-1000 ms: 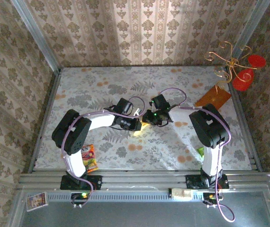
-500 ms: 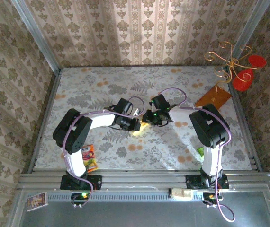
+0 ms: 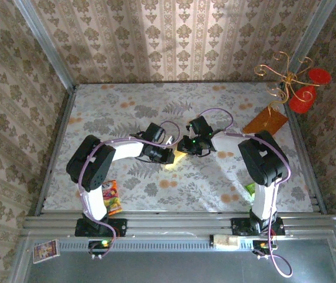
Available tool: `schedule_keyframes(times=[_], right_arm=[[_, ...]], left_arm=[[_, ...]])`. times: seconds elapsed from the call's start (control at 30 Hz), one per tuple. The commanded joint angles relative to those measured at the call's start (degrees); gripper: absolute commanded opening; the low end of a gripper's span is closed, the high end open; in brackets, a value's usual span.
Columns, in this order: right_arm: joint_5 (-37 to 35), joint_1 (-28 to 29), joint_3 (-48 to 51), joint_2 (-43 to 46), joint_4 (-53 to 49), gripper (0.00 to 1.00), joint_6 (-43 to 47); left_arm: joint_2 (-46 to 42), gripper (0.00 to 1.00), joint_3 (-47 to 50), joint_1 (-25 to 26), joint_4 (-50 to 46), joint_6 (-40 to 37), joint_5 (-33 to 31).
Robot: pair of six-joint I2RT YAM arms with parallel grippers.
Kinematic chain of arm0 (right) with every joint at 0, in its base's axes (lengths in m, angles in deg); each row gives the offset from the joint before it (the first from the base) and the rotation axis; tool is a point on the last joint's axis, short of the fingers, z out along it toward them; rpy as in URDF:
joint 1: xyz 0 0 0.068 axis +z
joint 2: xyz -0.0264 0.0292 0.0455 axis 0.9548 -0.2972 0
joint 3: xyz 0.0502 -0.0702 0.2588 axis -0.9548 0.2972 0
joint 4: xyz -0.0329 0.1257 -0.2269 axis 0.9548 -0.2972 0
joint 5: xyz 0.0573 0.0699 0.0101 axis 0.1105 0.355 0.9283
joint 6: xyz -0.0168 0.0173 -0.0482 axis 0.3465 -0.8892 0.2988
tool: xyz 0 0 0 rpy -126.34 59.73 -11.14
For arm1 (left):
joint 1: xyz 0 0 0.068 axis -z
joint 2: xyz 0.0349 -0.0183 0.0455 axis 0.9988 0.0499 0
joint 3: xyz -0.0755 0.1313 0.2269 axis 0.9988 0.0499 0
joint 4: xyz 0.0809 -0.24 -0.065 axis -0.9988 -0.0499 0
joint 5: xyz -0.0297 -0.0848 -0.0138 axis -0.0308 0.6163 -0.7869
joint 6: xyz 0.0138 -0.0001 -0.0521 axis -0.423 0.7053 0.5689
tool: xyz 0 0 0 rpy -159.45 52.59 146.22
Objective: Fold a paper plane with a square sheet of paper (pick it up from the middle)
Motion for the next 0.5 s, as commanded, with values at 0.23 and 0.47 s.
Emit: schedule_keyframes(times=[0.23,0.47], right_arm=[[-3.85,2.57,1.47,2.05,-0.86,0.13,-2.07],[-3.59,3.13,0.36,-0.74,-1.13,0.13,-2.47]], left_arm=[[1.59,0.10,0.18,-0.36,-2.79,0.24,-0.30],[1.45,0.10,0.27,-0.41,-2.42,0.56,-0.22]])
